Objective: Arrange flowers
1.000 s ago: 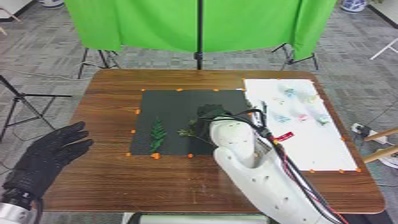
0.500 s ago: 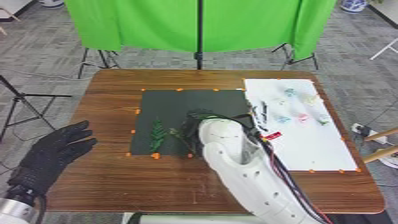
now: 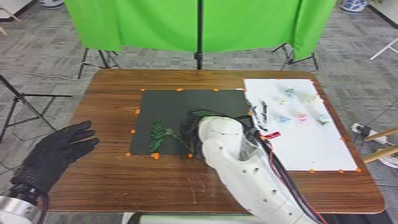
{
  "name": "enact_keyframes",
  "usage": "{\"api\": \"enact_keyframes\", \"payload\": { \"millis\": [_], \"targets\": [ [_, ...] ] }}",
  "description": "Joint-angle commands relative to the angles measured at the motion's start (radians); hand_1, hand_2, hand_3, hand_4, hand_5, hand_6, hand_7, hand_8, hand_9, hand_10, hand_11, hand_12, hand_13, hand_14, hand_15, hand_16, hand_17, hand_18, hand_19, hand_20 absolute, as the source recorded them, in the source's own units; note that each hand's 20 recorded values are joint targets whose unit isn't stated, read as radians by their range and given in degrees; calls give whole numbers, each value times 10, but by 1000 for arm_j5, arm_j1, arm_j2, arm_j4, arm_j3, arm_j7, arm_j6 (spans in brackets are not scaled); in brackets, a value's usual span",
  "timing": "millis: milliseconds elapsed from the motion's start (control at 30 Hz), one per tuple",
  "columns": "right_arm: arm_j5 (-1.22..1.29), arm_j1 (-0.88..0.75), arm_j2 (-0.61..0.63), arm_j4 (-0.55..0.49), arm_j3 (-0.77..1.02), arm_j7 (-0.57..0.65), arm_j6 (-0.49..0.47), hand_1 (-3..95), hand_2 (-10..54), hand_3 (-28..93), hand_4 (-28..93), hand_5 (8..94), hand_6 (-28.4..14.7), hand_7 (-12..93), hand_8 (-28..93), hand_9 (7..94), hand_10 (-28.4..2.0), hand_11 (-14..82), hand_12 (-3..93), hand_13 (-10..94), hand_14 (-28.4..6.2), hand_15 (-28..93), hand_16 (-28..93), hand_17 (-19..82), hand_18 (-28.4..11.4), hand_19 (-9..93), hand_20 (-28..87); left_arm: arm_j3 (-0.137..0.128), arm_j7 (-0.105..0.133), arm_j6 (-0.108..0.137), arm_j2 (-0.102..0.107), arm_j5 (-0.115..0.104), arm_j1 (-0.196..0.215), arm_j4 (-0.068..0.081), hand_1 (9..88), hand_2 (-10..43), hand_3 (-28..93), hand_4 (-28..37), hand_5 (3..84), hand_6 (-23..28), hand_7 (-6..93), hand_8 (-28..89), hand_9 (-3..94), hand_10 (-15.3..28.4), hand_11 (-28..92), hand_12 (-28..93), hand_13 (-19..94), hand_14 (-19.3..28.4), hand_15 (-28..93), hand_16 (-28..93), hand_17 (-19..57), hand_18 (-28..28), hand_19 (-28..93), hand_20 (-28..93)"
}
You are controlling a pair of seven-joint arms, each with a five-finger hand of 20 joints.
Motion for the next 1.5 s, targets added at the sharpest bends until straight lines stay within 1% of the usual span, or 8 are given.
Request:
{"api": "enact_keyframes", "payload": {
  "millis": [33,500,633,733,833,900,1133,1500],
  "targets": [
    [19,-18,-24,-9,28,39,32,205,89,792,-270,937,7,376,-130,937,-77,549,187,937,-9,792,185,604,-224,932,490,6,-14,-6,-3,-1,1,9,282,32,702,-254,396,44,211,-115,351,120,281,150,278,157,425,-47,-62,223,524,2],
    [12,-30,2,-88,73,21,6,156,80,743,-277,917,-7,346,-122,937,-78,526,194,937,-10,784,189,609,-215,932,489,-4,-6,-11,-16,4,15,4,283,34,700,-251,395,45,201,-111,349,121,270,152,275,158,415,-41,-63,223,523,6],
    [-98,-83,91,-156,94,-52,128,143,79,737,-277,833,-12,406,-140,936,-88,449,285,902,-28,757,279,520,-218,932,498,-4,0,-12,-15,4,8,8,282,35,699,-250,395,45,200,-110,348,122,266,153,275,157,411,-40,-63,223,522,7],
    [-78,-133,190,-215,158,-82,230,142,71,738,-273,773,-19,435,-156,881,-100,465,319,844,-46,774,281,460,-219,932,459,-11,6,-8,-19,3,19,4,282,37,697,-249,395,45,199,-110,348,122,264,155,275,156,408,-38,-63,223,522,8],
    [-182,-263,332,-256,259,-285,407,193,27,757,-276,681,-31,440,-185,785,-118,485,305,749,-75,763,252,354,-208,898,361,-11,26,-2,-22,6,22,2,283,37,696,-248,397,48,195,-108,348,121,264,157,276,156,406,-36,-63,223,521,9],
    [-222,-330,436,-269,283,-270,528,216,8,774,-278,629,-34,437,-200,723,-122,496,297,691,-82,754,240,317,-199,874,342,-14,35,4,-21,5,29,-1,283,38,696,-247,400,52,192,-106,349,121,263,156,276,156,406,-35,-63,223,521,9],
    [-118,-445,547,-291,455,-278,510,267,-82,839,-283,452,-44,388,-224,485,-114,486,239,515,-76,733,191,263,-183,825,373,-31,40,13,-31,4,54,-10,283,38,697,-245,403,52,192,-104,352,121,266,157,277,157,409,-35,-62,223,522,11],
    [-108,-316,562,-281,390,-220,497,194,-95,762,-283,614,-23,407,-216,655,-112,487,268,632,-86,711,214,319,-193,873,383,-24,29,1,-35,10,38,-8,282,39,696,-246,402,50,195,-105,353,121,266,156,277,157,407,-36,-62,224,523,12]
  ]
}}
